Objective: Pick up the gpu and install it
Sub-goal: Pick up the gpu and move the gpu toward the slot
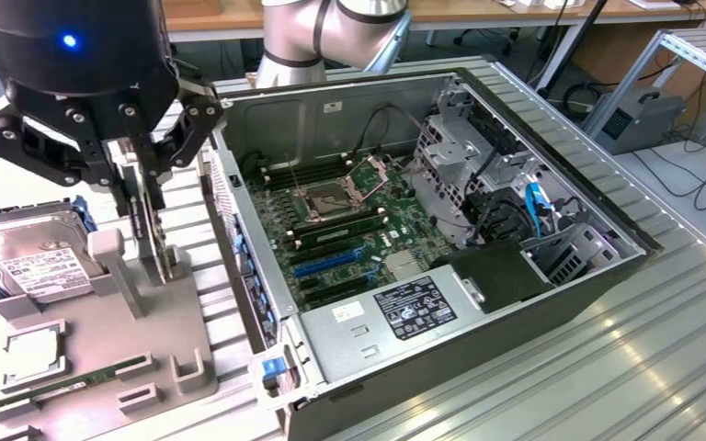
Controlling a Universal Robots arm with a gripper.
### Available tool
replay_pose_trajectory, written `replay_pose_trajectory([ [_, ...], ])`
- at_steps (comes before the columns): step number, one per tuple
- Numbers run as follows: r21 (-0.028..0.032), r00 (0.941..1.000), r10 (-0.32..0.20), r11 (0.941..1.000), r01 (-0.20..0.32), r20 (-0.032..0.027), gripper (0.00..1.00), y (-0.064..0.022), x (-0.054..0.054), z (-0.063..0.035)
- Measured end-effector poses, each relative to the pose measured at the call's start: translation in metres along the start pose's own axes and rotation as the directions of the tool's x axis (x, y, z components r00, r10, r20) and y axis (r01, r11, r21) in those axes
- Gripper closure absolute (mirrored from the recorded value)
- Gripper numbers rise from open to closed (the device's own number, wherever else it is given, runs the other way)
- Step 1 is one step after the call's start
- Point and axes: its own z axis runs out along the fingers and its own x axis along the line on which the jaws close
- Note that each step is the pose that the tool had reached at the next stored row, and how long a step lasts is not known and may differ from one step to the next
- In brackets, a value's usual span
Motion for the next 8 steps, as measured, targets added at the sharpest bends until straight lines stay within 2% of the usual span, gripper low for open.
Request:
replay_pose_trajectory([
  [1,-0.0012,1.0,0.0,1.0,0.0,0.0,0.73,0.0008,0.0,-0.0121],
  [8,-0.0023,1.0,0.0,1.0,0.0,-0.0001,0.73,0.0018,0.0,-0.0257],
])
